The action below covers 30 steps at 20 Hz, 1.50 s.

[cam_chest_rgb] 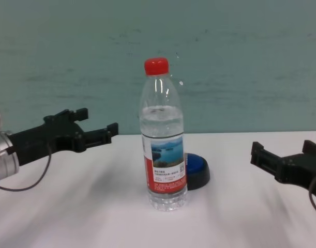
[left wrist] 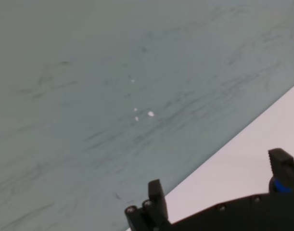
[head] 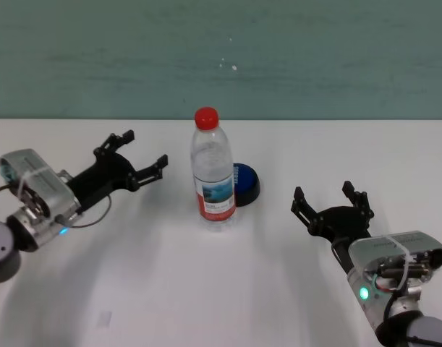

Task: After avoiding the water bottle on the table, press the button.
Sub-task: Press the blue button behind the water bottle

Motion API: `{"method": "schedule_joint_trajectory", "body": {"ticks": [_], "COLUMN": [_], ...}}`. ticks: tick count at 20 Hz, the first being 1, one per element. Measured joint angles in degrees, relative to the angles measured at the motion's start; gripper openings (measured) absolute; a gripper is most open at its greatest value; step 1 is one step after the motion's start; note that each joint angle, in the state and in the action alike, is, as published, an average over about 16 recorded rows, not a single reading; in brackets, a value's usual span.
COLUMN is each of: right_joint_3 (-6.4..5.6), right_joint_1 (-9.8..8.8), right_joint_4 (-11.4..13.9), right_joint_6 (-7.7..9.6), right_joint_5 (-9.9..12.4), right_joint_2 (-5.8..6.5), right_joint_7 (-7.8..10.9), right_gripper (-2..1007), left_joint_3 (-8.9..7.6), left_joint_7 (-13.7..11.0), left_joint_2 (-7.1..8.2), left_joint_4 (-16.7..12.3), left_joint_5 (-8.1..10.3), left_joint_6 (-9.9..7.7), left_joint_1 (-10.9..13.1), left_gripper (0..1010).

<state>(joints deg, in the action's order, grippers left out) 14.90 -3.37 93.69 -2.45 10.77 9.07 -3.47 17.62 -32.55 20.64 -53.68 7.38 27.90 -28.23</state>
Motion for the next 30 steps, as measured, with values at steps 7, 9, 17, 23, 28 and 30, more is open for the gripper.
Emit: {"method": "schedule_joint_trajectory", "body": {"ticks": [7,9,17,23,28,30], "right_joint_3": [0.0,0.0,0.0,0.0,0.0,0.0], "right_joint_1": [0.0,0.0,0.0,0.0,0.0,0.0], "right_joint_4": [0.0,0.0,0.0,0.0,0.0,0.0], "right_joint_6": [0.0,0.0,0.0,0.0,0.0,0.0], "right_joint_5": [0.0,0.0,0.0,0.0,0.0,0.0], "right_joint_2": [0.0,0.0,0.0,0.0,0.0,0.0], "right_joint_7": [0.0,0.0,0.0,0.0,0.0,0.0], "right_gripper": [1003,1002,1002,1003,1003,1003], "left_joint_3": [1.39,1.67,2.39,2.63,2.82,2.9], "left_joint_7": [-0.81,-0.87,-0.85,-0.9,-1.03,-1.06], "left_joint_2": [-1.39,-1.6,-2.05,-2.14,-2.33,-2.44], "left_joint_4": [2.78,3.03,3.52,3.59,4.0,4.19], "left_joint_5": [0.17,0.18,0.13,0.23,0.33,0.35], "left_joint_6": [0.74,0.79,0.9,0.92,0.99,1.01], "left_joint_1": [-2.08,-2.34,-2.93,-3.09,-3.35,-3.45], "left_gripper": [1000,1000,1000,1000,1000,1000]}}
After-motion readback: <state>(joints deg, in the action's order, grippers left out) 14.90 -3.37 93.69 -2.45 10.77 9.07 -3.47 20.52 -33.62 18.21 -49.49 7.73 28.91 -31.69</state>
